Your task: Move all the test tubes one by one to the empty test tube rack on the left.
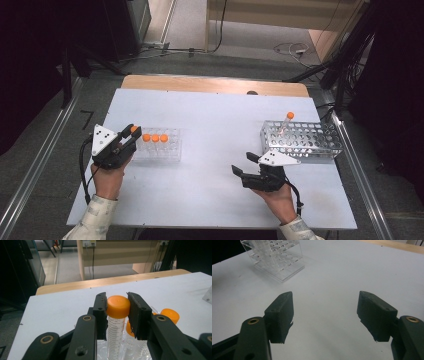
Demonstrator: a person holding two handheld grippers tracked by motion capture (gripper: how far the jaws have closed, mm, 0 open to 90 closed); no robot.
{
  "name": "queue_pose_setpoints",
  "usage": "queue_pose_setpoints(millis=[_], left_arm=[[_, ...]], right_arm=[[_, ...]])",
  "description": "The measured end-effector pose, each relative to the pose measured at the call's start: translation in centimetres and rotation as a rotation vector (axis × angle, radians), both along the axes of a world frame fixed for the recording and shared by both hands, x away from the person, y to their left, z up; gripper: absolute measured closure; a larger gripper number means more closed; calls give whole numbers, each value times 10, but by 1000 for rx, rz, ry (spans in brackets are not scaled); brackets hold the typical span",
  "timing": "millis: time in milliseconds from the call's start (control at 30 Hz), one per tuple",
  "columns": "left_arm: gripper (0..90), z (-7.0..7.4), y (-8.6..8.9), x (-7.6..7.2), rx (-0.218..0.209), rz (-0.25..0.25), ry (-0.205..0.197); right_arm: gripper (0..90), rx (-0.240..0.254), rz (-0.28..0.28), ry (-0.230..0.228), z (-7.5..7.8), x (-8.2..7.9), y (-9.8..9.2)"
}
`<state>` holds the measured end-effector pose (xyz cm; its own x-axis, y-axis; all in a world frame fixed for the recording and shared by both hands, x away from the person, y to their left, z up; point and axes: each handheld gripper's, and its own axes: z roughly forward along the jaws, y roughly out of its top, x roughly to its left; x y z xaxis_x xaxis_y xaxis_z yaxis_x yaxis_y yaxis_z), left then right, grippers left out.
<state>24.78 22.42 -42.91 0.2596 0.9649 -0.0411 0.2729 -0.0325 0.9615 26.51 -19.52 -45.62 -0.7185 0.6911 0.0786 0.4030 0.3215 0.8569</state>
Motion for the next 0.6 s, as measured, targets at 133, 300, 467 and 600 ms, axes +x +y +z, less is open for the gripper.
queue_pose_setpoints(millis=[133, 300, 467, 600], left_arm=[[686, 0, 1, -1, -6, -3, 2], [678, 0, 2, -1, -17, -3, 2], [654, 0, 3, -2, -26, -5, 3], [607, 2, 4, -4, -51, -11, -2]], right_arm=[[280, -1, 1, 1, 0, 0, 0], [280, -1, -2, 3, 0, 0, 0], [280, -4, -4, -3, -1, 1, -1], [282, 2, -20, -2, 0, 2, -4]])
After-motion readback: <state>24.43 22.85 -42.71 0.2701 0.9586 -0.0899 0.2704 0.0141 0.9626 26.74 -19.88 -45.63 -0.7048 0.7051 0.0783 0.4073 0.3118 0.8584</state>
